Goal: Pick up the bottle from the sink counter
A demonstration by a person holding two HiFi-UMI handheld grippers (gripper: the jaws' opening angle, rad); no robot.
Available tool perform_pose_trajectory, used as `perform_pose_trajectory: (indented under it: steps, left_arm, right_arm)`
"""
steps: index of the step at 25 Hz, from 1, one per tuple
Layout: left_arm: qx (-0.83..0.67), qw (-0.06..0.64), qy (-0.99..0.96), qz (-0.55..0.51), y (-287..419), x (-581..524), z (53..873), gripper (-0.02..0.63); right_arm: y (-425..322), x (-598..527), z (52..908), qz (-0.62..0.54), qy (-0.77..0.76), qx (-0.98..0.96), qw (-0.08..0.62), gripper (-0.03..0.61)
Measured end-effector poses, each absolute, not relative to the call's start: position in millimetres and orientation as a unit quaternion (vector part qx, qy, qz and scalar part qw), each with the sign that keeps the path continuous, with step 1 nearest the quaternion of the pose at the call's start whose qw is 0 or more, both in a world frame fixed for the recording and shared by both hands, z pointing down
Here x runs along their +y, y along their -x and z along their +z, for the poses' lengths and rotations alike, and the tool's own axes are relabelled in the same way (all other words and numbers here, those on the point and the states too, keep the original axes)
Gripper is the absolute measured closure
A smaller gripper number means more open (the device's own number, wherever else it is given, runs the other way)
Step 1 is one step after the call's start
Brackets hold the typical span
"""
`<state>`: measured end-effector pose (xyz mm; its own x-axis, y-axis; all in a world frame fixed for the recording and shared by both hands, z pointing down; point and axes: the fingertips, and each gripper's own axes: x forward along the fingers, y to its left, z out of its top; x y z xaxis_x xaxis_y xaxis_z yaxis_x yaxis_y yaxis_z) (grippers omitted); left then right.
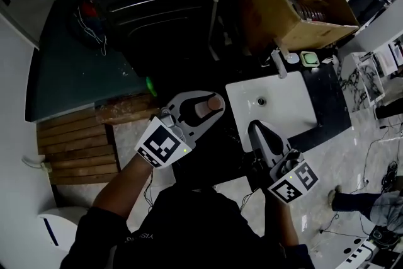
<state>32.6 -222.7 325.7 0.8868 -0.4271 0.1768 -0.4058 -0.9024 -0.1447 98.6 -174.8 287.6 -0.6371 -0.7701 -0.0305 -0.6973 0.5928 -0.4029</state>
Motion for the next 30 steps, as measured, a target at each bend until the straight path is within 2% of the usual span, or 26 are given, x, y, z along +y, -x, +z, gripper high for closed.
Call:
perform_pose_trajectory:
  steps: [30]
  left_arm:
    - [0.248, 0.046, 0.964, -0.087, -5.9, -205.2, 296.0, 0.472]
  right_arm:
    - [-76.6, -158.5, 269.0, -0.157, 0.392, 0.902, 0.091, 0.552]
